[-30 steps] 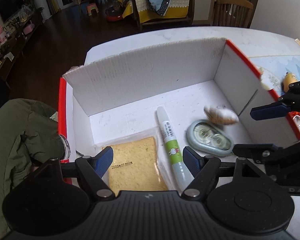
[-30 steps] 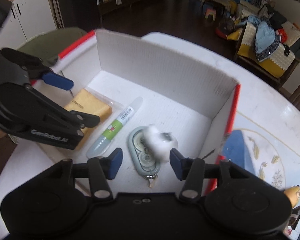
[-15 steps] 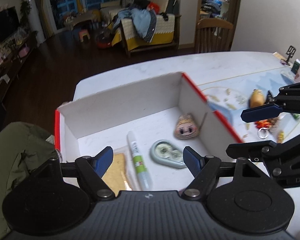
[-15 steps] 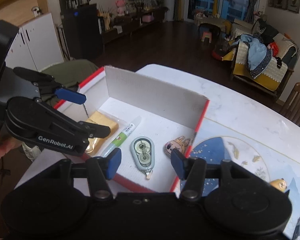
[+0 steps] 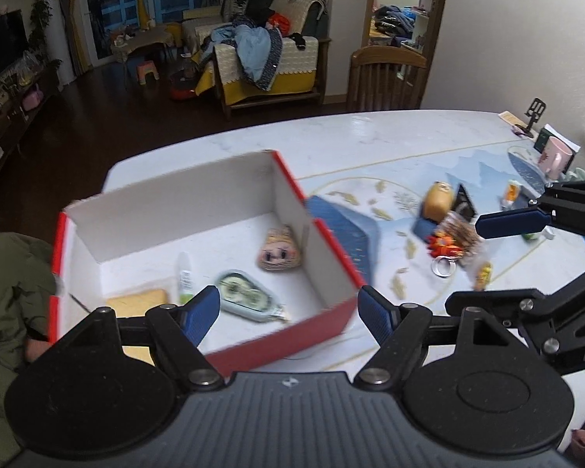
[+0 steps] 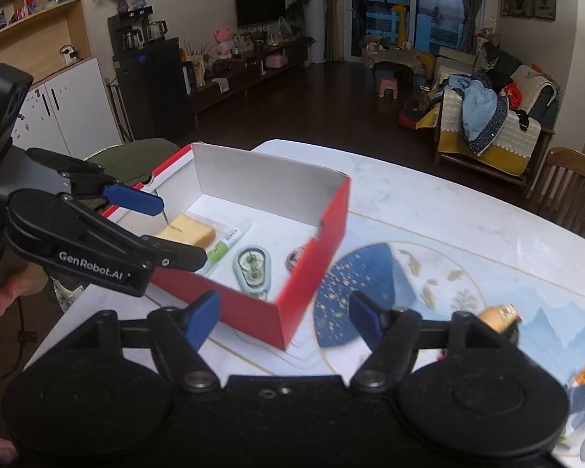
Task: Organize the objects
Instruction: 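Withdraw both grippers from the box toward the snack packet and white bottle cap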
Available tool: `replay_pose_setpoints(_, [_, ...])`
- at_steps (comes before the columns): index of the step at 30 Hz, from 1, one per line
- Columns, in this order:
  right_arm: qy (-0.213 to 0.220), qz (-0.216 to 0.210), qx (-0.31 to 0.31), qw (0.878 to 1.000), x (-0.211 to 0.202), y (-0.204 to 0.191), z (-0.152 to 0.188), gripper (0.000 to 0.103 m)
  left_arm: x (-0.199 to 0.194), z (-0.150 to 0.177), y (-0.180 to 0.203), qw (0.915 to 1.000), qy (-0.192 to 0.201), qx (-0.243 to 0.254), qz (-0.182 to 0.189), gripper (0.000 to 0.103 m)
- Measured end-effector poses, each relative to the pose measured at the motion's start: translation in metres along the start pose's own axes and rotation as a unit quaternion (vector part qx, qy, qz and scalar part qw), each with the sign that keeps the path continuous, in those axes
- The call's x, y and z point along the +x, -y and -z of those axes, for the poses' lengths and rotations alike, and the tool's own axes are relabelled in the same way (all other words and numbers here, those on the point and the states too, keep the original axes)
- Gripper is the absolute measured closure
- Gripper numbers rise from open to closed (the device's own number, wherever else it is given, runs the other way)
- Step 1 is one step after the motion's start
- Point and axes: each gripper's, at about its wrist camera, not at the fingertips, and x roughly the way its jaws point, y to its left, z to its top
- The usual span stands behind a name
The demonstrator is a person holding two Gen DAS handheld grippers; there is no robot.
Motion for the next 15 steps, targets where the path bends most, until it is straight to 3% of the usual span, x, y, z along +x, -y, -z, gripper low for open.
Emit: replay_pose_setpoints(15, [-0.007, 0.043, 0.058, 0.997, -0.05, 0.085, 0.084, 0.011, 0.025, 0.009, 0.101, 0.9994, -0.021, 0.005, 0.029, 0.024])
